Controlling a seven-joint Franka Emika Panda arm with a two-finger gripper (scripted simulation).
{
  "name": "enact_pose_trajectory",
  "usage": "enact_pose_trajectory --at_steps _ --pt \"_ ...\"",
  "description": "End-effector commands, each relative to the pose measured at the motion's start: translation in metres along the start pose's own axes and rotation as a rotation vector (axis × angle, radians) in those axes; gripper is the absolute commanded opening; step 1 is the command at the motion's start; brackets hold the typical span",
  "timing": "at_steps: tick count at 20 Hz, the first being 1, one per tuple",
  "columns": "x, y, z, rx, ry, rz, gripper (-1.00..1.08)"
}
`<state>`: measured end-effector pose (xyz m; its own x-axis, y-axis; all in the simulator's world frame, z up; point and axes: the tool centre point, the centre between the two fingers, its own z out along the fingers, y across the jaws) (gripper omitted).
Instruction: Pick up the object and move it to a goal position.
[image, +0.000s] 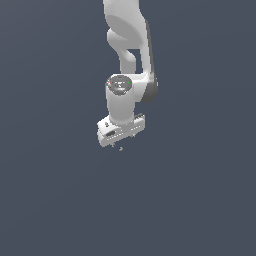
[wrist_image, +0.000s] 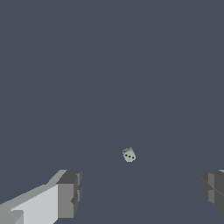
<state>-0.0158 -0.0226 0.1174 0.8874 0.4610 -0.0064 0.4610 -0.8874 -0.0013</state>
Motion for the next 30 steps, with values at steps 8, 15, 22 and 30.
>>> enact_pose_trajectory --at_steps 8,15,22,30 --pt "-0.011 0.005 0.033 -0.004 0.001 -0.256 1.0" --pt "-0.017 0.006 0.05 -0.003 0.004 -0.389 1.0" --pt "-0.02 0.007 0.058 -0.003 0.006 -0.453 1.0" --pt "-0.021 0.006 0.064 -0.003 0.006 -0.455 1.0"
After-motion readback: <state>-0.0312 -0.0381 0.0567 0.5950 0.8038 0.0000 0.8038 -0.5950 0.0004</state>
